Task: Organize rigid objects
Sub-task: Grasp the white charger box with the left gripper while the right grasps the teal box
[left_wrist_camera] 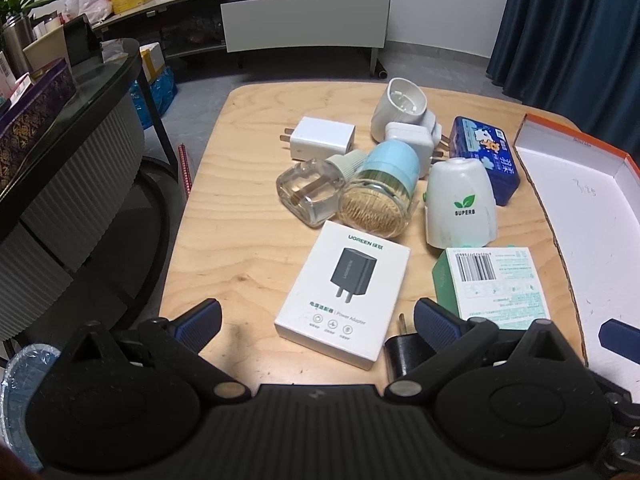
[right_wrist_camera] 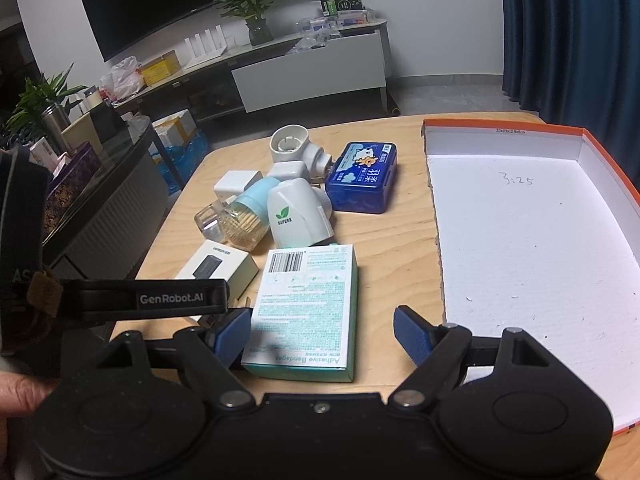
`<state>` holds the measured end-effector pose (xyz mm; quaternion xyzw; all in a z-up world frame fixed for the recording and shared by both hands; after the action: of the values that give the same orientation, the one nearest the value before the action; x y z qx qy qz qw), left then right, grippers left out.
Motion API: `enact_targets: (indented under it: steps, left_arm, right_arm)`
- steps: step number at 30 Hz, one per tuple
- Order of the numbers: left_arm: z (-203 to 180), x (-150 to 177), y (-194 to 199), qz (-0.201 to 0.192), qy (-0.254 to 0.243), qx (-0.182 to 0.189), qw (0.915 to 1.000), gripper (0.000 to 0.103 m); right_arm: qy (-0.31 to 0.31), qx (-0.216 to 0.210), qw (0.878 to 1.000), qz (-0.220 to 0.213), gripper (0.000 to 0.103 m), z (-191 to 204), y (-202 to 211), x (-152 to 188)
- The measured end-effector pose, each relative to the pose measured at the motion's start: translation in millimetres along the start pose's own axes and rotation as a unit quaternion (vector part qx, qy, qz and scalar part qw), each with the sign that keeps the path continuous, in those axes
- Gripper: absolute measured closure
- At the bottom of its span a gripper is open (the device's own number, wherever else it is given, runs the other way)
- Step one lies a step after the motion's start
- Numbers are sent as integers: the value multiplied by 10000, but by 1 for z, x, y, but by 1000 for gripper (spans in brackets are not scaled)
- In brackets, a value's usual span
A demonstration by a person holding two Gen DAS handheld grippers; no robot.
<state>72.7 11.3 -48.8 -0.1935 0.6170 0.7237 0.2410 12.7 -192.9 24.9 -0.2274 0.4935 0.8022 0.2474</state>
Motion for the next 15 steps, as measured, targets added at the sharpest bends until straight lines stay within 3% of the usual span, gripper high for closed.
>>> enact_targets:
  steps: [15]
  left_arm:
    - [-3,-3,-19,74,-133,-22,9999,0]
  right_arm:
    - [-17,-64,9999,124,10,-2,-11,-3]
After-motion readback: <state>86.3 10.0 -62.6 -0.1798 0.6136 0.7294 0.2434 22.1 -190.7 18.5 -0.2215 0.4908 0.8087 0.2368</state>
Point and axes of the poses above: each gripper's, at about its wrist camera, not at the fingertips, and y roughly against the way its jaws point, z to its left, x to its underside, the point moved 3 cm from there along -y, roughly the way its jaws point, and after that the axes turned 11 degrees about -x, right-handed, at the moved point
